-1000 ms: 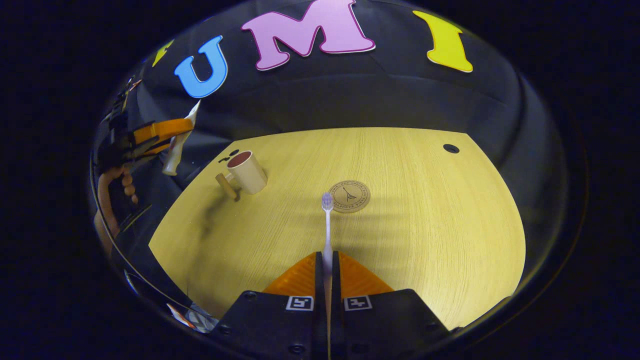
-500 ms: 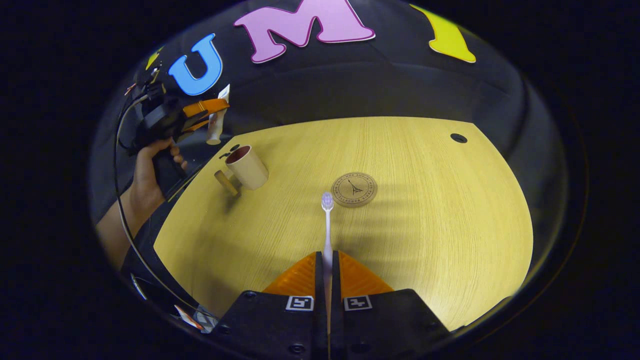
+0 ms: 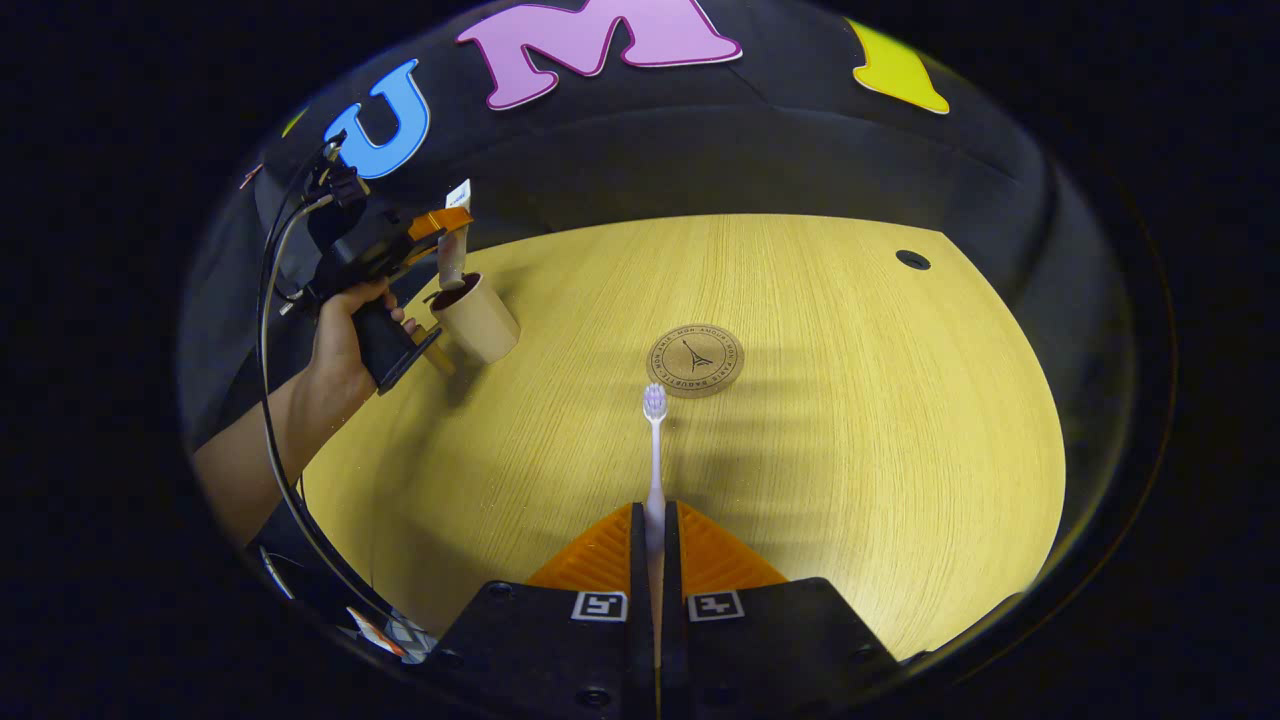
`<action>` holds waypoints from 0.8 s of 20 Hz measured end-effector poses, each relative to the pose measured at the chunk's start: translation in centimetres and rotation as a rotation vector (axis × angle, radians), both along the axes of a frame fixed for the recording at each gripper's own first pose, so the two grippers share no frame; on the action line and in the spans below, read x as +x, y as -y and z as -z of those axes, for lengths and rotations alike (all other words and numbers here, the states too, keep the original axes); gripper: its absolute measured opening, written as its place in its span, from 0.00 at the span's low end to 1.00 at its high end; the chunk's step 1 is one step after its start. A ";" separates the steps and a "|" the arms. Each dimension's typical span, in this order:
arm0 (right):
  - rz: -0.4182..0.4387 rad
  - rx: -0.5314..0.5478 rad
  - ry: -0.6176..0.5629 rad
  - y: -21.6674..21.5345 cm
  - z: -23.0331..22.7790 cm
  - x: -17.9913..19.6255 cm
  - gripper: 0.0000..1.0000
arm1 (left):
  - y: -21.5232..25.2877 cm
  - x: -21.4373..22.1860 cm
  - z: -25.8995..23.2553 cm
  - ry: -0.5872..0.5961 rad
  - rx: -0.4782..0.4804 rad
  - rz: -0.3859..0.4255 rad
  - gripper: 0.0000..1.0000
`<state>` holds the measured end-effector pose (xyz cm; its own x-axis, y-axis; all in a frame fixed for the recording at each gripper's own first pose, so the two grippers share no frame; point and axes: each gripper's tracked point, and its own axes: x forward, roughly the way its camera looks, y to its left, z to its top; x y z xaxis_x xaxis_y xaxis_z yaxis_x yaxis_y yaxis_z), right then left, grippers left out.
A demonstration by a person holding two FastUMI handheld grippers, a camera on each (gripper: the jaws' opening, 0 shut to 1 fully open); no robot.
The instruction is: Put the toothbrush and toothpaste on the desktop into the cup, then pick up the cup and place it on the coaster on the desktop.
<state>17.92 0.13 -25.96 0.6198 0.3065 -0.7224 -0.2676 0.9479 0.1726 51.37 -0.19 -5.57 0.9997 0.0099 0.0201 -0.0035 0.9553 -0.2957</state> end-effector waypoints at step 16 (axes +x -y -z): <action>-0.010 0.031 0.033 -2.4 -1.1 2.3 0.07 | -1.2 -7.7 2.5 -0.107 0.120 -0.008 0.99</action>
